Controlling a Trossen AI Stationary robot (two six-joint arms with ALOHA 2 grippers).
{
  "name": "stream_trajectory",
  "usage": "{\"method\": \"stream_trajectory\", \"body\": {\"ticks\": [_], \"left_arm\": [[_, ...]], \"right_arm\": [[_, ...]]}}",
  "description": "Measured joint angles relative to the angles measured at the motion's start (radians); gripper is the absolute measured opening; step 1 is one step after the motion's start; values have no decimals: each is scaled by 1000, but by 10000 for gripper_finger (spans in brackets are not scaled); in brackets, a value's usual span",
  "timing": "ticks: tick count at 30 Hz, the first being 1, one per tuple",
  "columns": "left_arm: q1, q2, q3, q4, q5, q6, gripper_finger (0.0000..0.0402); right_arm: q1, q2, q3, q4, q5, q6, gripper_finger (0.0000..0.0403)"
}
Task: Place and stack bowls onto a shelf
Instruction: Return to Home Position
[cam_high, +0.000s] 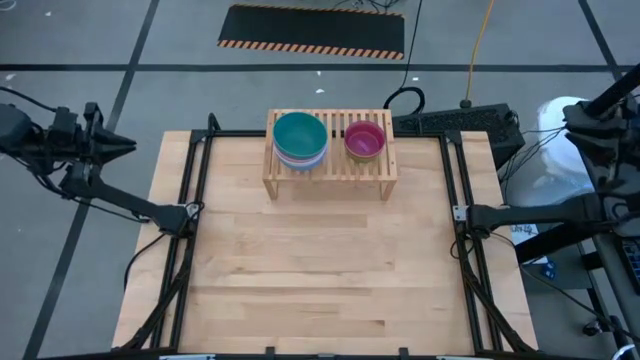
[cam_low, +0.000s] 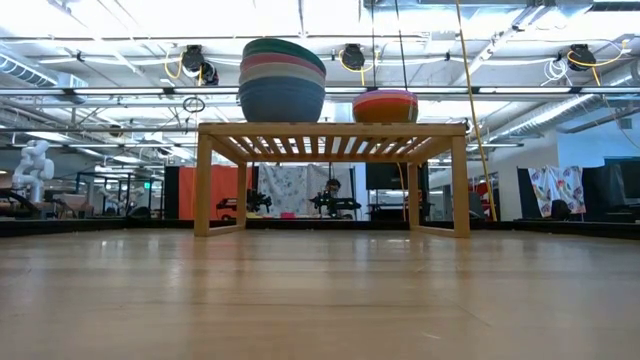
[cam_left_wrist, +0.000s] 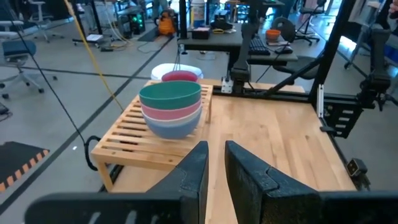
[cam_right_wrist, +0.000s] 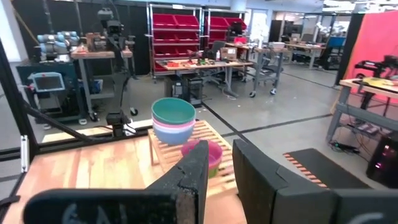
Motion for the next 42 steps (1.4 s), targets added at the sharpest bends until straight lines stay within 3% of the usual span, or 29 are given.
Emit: {"method": "stream_trajectory", "body": {"ticks": [14, 32, 42], "left_arm": [[93, -29, -33, 67, 137, 108, 60], [209, -354, -409, 249, 257, 92, 60], [269, -522, -574, 273, 318, 77, 60]], "right_arm": [[-109, -213, -189, 3, -5, 50, 66], [-221, -457, -527, 65, -6, 127, 66], [-249, -589, -709, 129, -62, 173, 66]]}}
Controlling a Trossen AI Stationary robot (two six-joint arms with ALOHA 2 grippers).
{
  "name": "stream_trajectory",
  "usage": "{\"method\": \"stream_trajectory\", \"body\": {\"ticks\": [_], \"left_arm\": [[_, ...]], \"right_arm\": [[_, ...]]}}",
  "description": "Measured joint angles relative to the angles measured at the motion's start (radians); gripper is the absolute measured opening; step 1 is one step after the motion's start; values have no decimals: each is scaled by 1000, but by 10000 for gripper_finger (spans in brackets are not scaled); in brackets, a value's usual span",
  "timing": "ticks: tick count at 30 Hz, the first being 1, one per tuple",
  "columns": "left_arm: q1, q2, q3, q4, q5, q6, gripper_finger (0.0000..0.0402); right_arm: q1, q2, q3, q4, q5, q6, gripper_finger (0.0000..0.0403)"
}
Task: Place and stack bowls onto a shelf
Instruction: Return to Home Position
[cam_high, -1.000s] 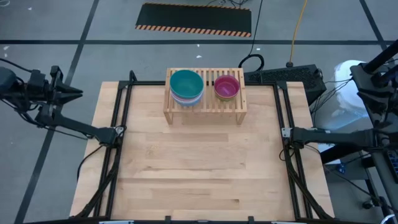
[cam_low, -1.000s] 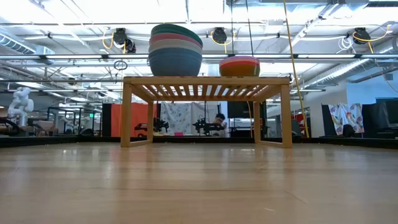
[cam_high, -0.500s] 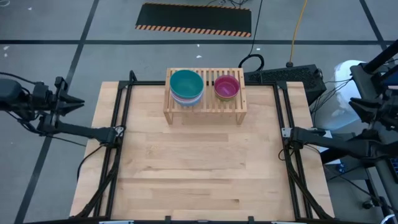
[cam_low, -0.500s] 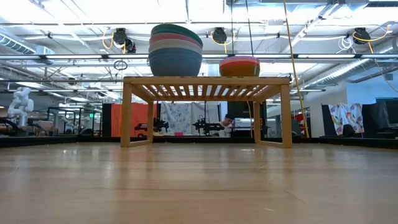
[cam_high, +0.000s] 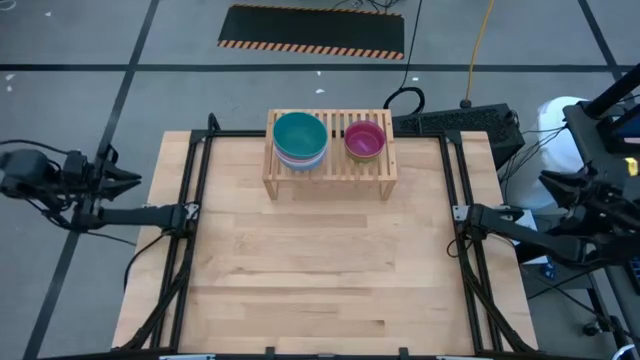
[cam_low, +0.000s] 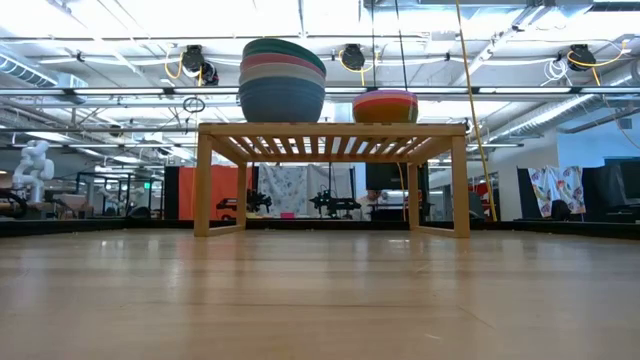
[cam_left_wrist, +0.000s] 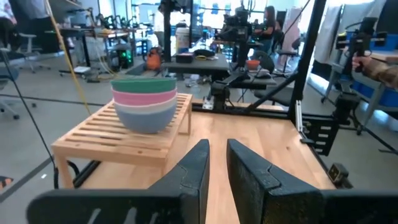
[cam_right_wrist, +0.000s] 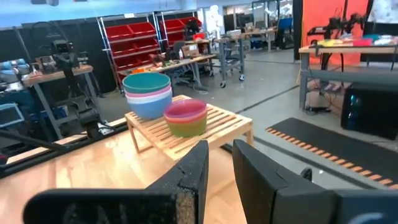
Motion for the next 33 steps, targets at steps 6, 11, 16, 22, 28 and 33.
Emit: {"method": "stream_trajectory", "body": {"ticks": [6, 11, 16, 22, 28, 33], "left_arm": [[24, -57, -61, 14, 15, 1, 60], [33, -58, -81, 17, 49, 35, 60], [33, -59, -118, 95, 50, 129, 60], [33, -59, -171, 154, 51, 151, 60], [32, -59, -258, 255, 70, 170, 60], [32, -59, -354, 358, 71, 194, 60]], "right_arm": [[0, -56, -91, 18, -20, 41, 66], [0, -54, -129, 77, -20, 4, 66], [0, -54, -202, 232, -22, -70, 66], [2, -54, -311, 359, -75, -100, 66], [3, -54, -462, 511, -75, -107, 66], [3, -54, -596, 664, -75, -114, 66]]}}
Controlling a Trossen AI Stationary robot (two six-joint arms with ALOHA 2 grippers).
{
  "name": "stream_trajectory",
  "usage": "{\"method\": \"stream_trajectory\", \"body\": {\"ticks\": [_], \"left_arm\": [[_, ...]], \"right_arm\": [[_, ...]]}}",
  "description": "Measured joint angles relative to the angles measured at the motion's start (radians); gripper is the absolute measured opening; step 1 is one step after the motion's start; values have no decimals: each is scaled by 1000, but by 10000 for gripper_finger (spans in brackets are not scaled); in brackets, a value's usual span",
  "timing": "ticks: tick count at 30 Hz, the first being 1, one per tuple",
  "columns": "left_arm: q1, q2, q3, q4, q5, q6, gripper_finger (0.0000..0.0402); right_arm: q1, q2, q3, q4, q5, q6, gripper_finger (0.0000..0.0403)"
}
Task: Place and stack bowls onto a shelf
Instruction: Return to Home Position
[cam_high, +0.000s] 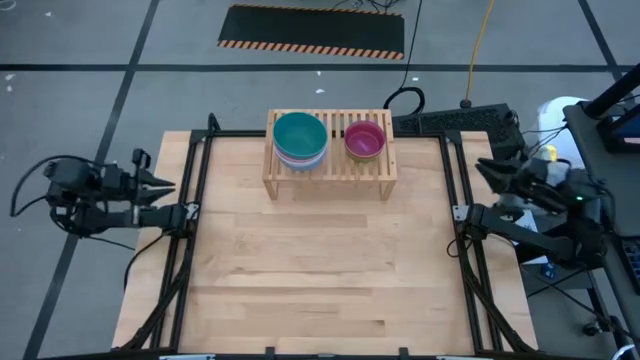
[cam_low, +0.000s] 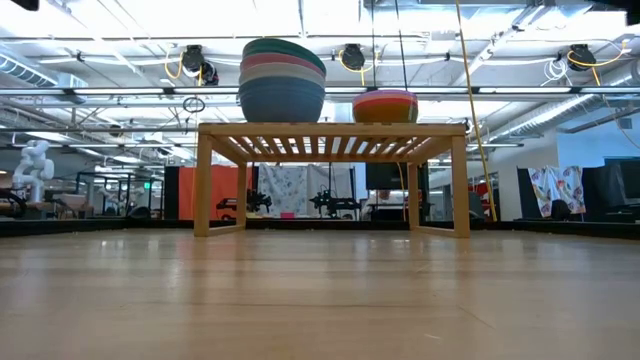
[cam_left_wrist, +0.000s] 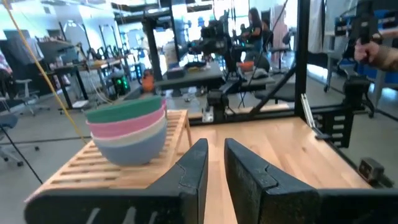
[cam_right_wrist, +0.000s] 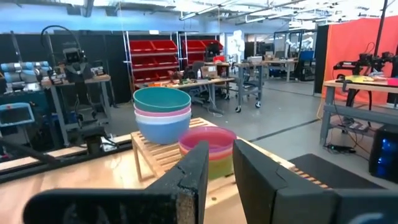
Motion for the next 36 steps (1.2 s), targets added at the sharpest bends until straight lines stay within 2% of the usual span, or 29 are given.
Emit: {"method": "stream_trajectory", "body": {"ticks": [7, 14, 17, 30, 36], "left_arm": [[0, 0, -125, 142, 0, 0, 60], [0, 0, -229, 238, 1, 5, 60], [0, 0, -282, 300, 1, 16, 60], [0, 0, -484, 489, 33, 27, 60], [0, 0, -559, 502, 19, 23, 60]], "right_arm": [[0, 0, -145, 212, 0, 3, 66], [0, 0, -260, 350, -2, 6, 66], [0, 0, -318, 426, -31, 0, 66], [0, 0, -521, 563, -79, 11, 66], [0, 1, -621, 668, -79, 20, 66]]}}
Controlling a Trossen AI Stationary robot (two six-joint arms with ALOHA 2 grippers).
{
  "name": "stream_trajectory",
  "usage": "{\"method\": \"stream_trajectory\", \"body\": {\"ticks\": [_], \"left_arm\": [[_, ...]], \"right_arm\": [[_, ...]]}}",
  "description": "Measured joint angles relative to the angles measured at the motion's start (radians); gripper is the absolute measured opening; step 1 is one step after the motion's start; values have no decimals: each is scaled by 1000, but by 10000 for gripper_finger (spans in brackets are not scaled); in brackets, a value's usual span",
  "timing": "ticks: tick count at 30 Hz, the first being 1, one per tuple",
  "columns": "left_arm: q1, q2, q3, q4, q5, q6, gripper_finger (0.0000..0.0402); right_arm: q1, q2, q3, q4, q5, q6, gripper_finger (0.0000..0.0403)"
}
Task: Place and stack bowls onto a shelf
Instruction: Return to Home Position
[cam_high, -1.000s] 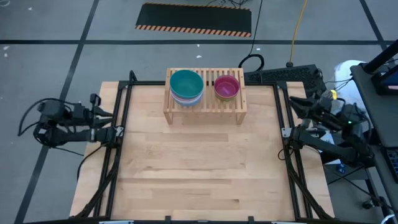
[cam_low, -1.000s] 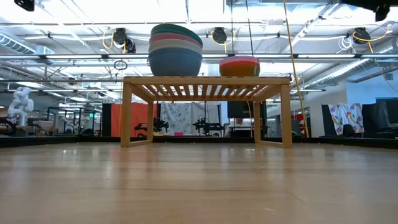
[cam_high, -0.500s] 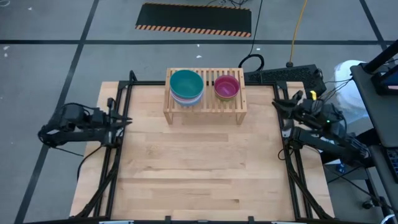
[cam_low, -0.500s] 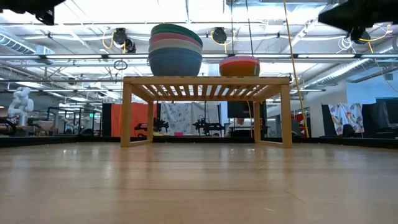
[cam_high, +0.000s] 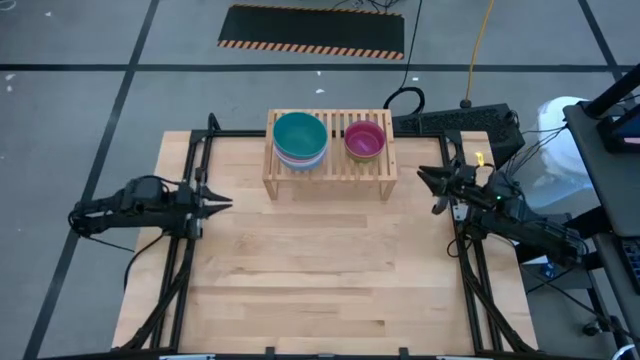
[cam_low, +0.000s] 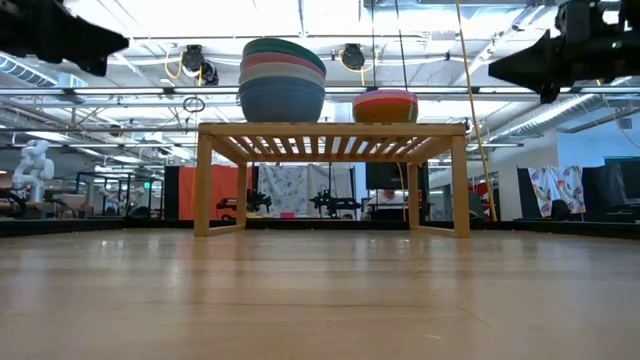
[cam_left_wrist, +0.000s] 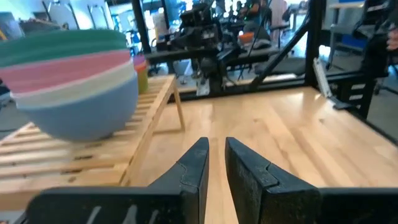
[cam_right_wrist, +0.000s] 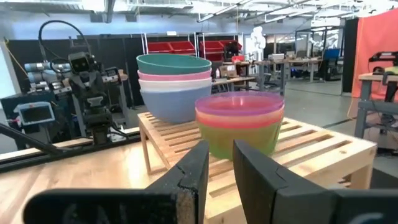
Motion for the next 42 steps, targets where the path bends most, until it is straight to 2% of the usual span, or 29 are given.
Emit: {"method": "stream_trajectory", "body": {"ticks": [7, 16, 21, 27, 42], "left_arm": [[0, 0, -55, 4, -25, -1, 60], [0, 0, -123, 26, -26, 0, 60], [0, 0, -186, 108, -27, 0, 60], [0, 0, -254, 165, -29, -11, 60], [0, 1, -261, 185, -23, -7, 60]], "right_arm": [[0, 0, -71, 18, -1, 53, 66], [0, 0, -122, 72, -53, 43, 66], [0, 0, -158, 88, -66, 50, 66], [0, -1, -225, 197, -99, 60, 66], [0, 0, -234, 133, -103, 90, 66]]}}
